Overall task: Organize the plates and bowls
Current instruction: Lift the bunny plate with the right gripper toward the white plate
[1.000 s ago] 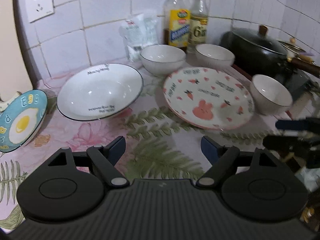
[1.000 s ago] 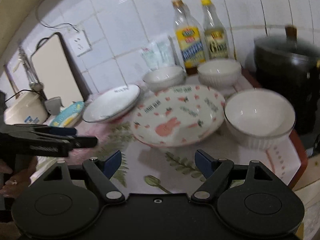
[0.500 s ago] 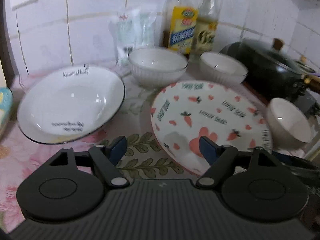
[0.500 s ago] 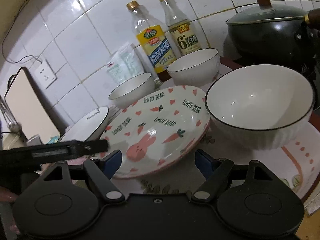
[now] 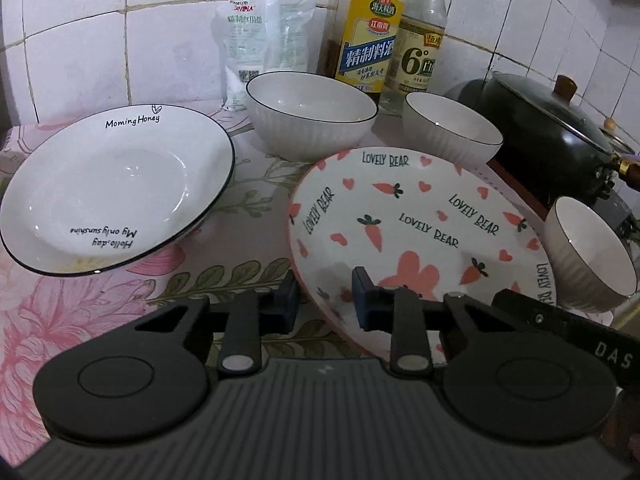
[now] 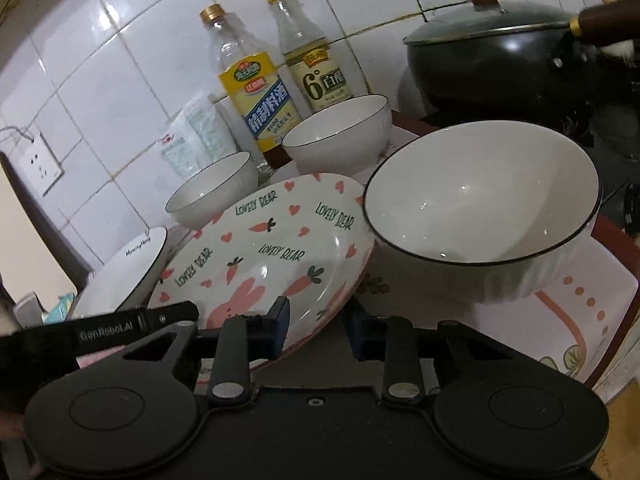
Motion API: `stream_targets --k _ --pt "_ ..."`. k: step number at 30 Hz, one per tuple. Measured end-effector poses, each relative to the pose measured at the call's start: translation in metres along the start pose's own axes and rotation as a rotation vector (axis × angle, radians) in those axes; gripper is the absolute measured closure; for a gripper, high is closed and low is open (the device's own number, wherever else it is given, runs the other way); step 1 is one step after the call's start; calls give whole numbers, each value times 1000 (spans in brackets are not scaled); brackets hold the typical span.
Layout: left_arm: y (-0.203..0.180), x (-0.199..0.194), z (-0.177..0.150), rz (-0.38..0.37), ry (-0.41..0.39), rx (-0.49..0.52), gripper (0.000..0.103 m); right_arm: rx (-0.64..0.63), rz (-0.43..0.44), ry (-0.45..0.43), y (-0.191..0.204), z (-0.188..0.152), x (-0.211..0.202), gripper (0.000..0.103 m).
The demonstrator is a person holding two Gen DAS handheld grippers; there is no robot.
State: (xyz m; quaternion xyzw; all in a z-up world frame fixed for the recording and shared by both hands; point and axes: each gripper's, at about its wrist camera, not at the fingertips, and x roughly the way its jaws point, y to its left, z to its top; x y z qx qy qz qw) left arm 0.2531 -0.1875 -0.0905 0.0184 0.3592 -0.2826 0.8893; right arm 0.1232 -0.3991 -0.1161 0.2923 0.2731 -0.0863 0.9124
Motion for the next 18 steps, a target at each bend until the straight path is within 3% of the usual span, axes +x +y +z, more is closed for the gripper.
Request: stream_targets --k 7,18 --pt "0 -4 -2 -12 -4 -29 77 -80 -12 -15 6 0 4 66" --pt "2 -49 -14 36 10 -34 77 -147 70 54 20 -5 -21 66"
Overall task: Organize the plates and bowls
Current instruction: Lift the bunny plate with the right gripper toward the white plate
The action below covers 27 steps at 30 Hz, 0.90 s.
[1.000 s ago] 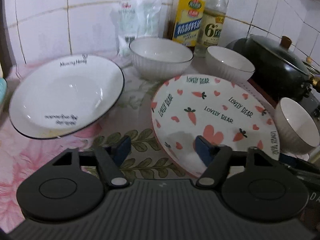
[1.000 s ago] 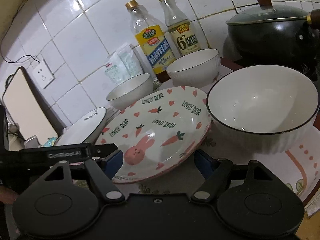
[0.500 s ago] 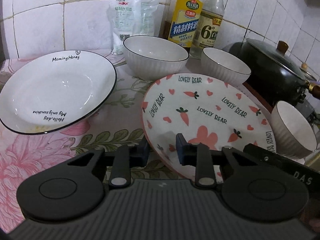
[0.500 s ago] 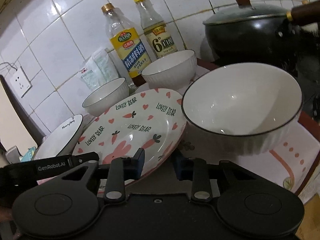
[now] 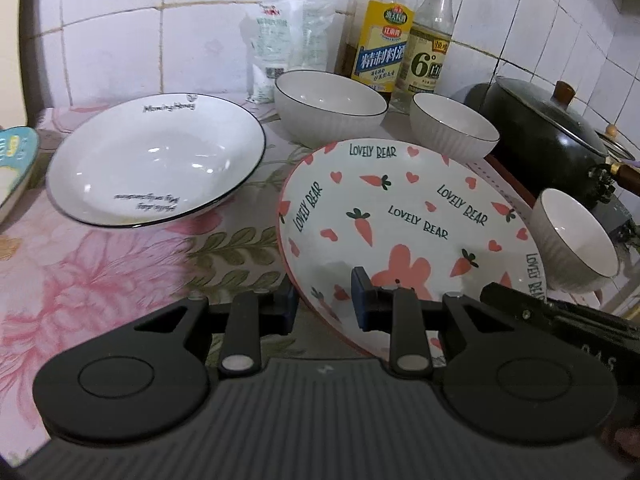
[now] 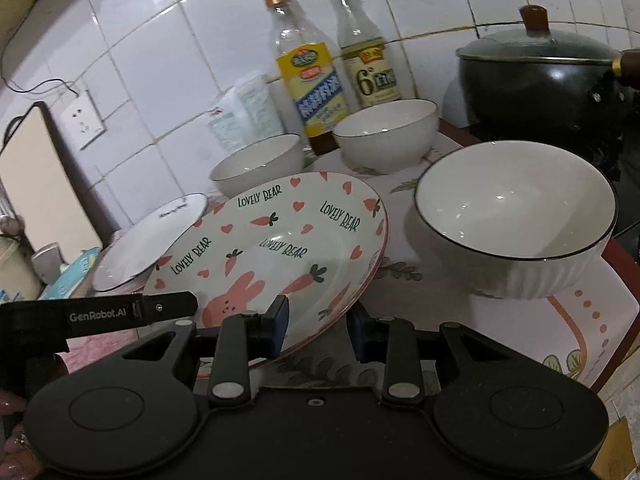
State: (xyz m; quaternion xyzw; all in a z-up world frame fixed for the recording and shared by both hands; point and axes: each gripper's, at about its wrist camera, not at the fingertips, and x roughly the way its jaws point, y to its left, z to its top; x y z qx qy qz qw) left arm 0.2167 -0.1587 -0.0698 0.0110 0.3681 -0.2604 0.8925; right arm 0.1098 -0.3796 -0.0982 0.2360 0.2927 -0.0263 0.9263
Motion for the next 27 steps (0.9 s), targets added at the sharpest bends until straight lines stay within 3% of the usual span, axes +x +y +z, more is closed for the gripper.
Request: stream_targets --k 8,17,27 --pt "6 -43 -5 4 -30 11 77 -42 36 16 24 5 -24 66" --pt "27 -97 -7 57 -97 -6 77 -103 105 10 64 10 -38 66" --pt "62 -121 1 110 -112 -33 77 -150 184 43 100 19 -21 66"
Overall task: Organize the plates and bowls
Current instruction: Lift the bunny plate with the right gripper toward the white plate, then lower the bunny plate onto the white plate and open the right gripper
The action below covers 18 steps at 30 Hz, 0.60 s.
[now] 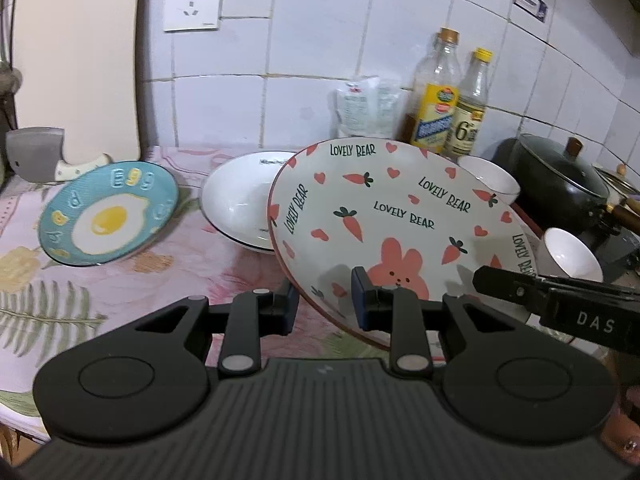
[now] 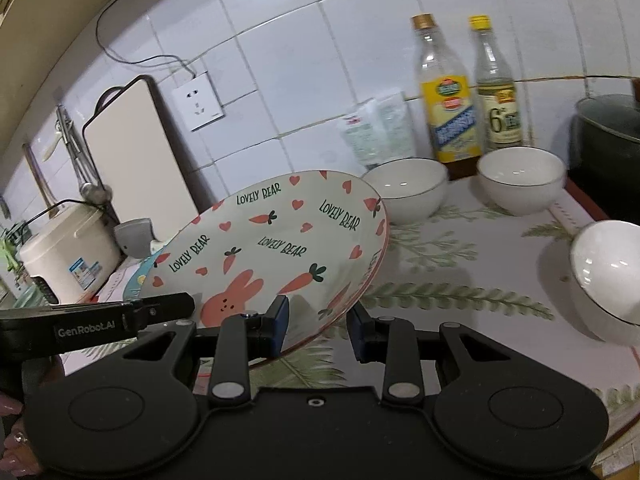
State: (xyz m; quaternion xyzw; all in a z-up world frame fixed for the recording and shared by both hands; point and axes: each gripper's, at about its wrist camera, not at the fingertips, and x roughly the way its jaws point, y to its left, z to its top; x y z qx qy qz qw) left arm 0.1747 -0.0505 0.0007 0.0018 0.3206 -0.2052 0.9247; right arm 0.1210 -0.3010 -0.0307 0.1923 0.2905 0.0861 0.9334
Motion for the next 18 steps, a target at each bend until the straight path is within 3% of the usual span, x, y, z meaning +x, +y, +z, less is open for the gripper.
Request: stream_targets --k 8,18 --pt "24 22 16 37 21 -35 77 31 41 31 6 14 37 66" --pt "55 74 25 40 71 -120 77 16 32 91 8 26 89 66"
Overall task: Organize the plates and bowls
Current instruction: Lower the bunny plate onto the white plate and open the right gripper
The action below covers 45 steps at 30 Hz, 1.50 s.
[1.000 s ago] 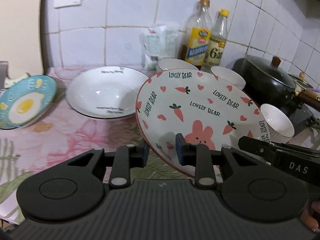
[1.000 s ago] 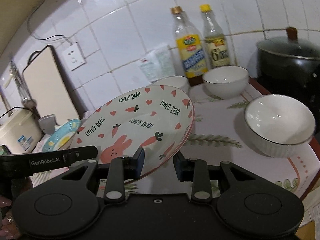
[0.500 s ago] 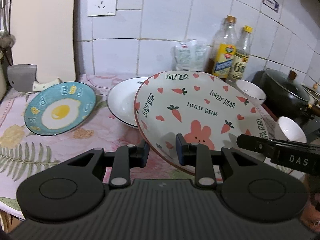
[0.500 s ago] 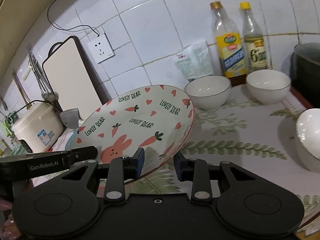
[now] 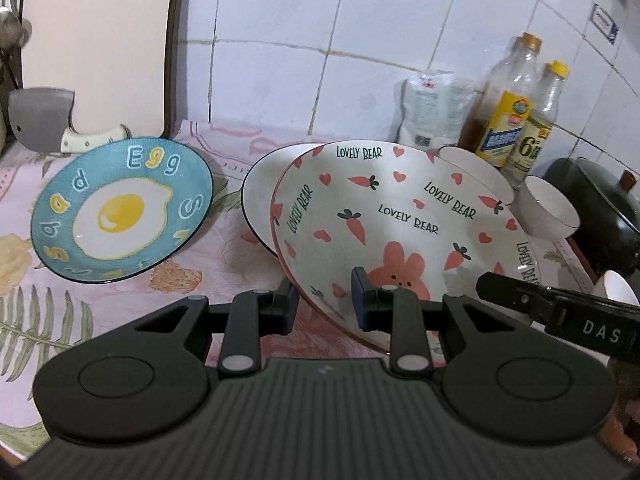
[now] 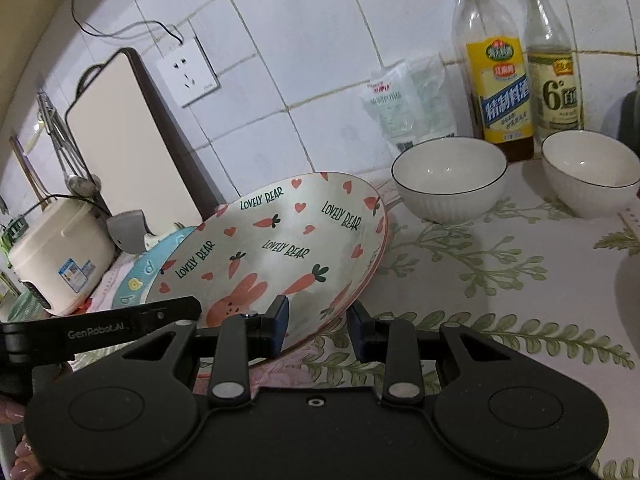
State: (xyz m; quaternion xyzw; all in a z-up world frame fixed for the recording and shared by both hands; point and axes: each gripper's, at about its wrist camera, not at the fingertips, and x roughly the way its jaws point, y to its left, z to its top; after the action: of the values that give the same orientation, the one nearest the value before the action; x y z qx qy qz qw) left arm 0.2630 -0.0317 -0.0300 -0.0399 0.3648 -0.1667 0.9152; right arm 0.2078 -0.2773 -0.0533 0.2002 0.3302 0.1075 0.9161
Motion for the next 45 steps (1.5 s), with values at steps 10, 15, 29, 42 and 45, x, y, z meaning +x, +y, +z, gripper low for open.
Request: stream_targets --k 10,15,29,42,45 --pt "7 31 5 5 46 -14 77 -4 -22 65 -5 9 30 66" --pt "10 39 13 29 81 -24 77 -15 -22 71 -5 14 38 66" --pt "22 70 34 120 176 -49 75 -80 -99 74 7 25 73 64" --pt "4 29 28 167 60 112 52 -149 -104 -69 10 20 46 62" --pt "8 4 29 145 42 105 48 -149 -51 -89 13 22 21 61"
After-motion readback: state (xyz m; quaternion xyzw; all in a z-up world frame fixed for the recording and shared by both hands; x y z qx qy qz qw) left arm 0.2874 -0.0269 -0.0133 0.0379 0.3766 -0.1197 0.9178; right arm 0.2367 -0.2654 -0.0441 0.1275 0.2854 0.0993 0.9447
